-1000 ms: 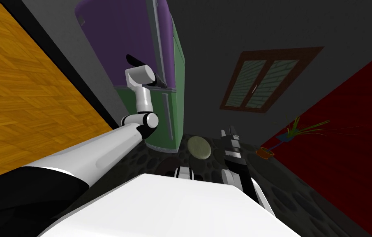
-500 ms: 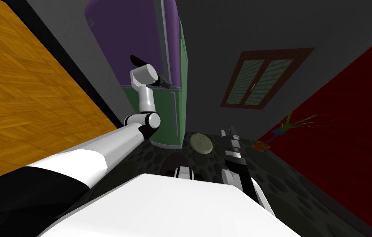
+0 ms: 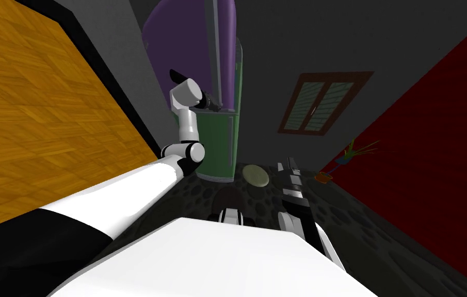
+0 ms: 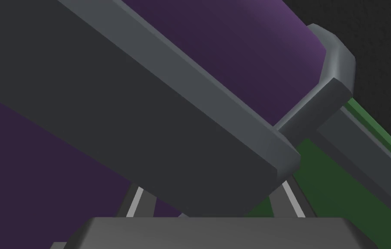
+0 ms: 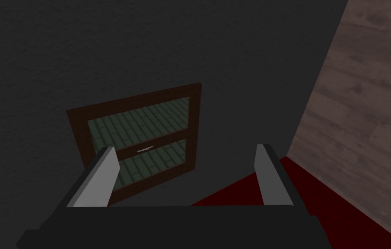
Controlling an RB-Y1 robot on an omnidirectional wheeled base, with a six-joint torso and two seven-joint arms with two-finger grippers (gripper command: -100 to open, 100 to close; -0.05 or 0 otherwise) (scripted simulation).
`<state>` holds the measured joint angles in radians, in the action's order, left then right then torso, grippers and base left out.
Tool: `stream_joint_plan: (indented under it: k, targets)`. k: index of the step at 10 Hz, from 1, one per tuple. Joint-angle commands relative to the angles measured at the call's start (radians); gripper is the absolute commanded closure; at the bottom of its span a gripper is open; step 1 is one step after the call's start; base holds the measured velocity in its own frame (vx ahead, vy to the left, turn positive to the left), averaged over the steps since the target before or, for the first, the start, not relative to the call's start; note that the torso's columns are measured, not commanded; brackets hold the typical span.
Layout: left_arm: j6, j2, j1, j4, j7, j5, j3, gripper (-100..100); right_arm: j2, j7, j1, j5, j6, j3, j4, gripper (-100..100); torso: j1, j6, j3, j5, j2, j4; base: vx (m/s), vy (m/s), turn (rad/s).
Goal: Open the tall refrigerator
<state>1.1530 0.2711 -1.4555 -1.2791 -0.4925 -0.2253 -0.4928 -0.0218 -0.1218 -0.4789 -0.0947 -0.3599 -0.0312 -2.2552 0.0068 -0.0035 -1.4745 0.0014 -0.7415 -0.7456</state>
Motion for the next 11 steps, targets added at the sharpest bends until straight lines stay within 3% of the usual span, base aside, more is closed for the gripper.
stream_joint_plan:
  k: [1, 2, 4, 5, 8, 9, 11]
  targets:
    - [0.012, -0.025, -0.018, -0.016, 0.022, -0.057, 0.0, 100, 0.0, 0.0, 0.0, 0.0, 0.0, 0.0, 0.0, 0, 0.001, 0.001, 0.005, 0.001, -0.007, 0.001, -0.345, 0.353, -0.07]
    - [0.007, -0.016, -0.015, -0.002, 0.019, -0.045, -0.001, 100, 0.0, 0.0, 0.0, 0.0, 0.0, 0.0, 0.0, 0, 0.0, 0.001, 0.007, 0.001, -0.009, -0.001, -0.152, 0.166, -0.053]
    - [0.049, -0.047, -0.016, -0.026, 0.037, -0.094, -0.008, 100, 0.0, 0.0, 0.0, 0.0, 0.0, 0.0, 0.0, 0, -0.012, 0.004, -0.004, -0.005, 0.006, 0.001, -0.122, 0.228, -0.032]
    - [0.049, -0.047, -0.016, -0.026, 0.037, -0.094, -0.008, 100, 0.0, 0.0, 0.0, 0.0, 0.0, 0.0, 0.0, 0, -0.006, 0.005, -0.001, -0.003, 0.002, 0.002, -0.112, 0.25, -0.064]
    - [0.099, -0.083, -0.025, -0.067, 0.061, -0.163, -0.021, 100, 0.0, 0.0, 0.0, 0.0, 0.0, 0.0, 0.0, 0, 0.0, 0.001, 0.0, 0.0, 0.0, 0.0, -0.116, 0.279, -0.041]
    - [0.099, -0.083, -0.025, -0.067, 0.061, -0.163, -0.021, 100, 0.0, 0.0, 0.0, 0.0, 0.0, 0.0, 0.0, 0, 0.002, 0.0, 0.003, 0.002, -0.005, 0.0, -0.14, 0.232, -0.036]
    - [0.132, -0.107, -0.032, -0.094, 0.077, -0.209, -0.03, 100, 0.0, 0.0, 0.0, 0.0, 0.0, 0.0, 0.0, 0, -0.001, -0.001, 0.0, 0.001, -0.001, 0.0, -0.118, 0.26, -0.022]
